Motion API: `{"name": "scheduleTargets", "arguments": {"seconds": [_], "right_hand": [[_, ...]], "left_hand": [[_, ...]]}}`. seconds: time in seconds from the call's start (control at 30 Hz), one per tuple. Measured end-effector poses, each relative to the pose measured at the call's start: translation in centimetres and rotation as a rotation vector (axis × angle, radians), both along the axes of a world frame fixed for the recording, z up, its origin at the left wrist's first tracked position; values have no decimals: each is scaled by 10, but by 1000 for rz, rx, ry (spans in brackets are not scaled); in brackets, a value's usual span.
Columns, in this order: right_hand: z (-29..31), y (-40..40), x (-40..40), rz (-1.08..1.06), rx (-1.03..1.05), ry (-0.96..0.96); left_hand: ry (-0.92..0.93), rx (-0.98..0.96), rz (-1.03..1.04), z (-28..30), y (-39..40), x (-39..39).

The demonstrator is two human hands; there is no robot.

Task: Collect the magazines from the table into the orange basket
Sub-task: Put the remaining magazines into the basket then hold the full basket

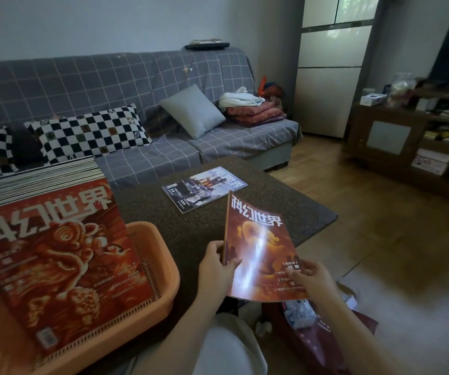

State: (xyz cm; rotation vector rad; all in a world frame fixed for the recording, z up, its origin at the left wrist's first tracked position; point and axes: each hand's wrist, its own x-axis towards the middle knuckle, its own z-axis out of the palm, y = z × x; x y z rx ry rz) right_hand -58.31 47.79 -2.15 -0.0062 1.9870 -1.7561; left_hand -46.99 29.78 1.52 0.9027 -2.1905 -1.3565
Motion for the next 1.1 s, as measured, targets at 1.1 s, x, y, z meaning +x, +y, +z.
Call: {"name": "scheduleTargets", "arguments": {"seconds": [1.1], "right_hand": [[118,-192,140,612,-357,217]], "left_hand": [[446,-61,405,84,-114,239]]}}
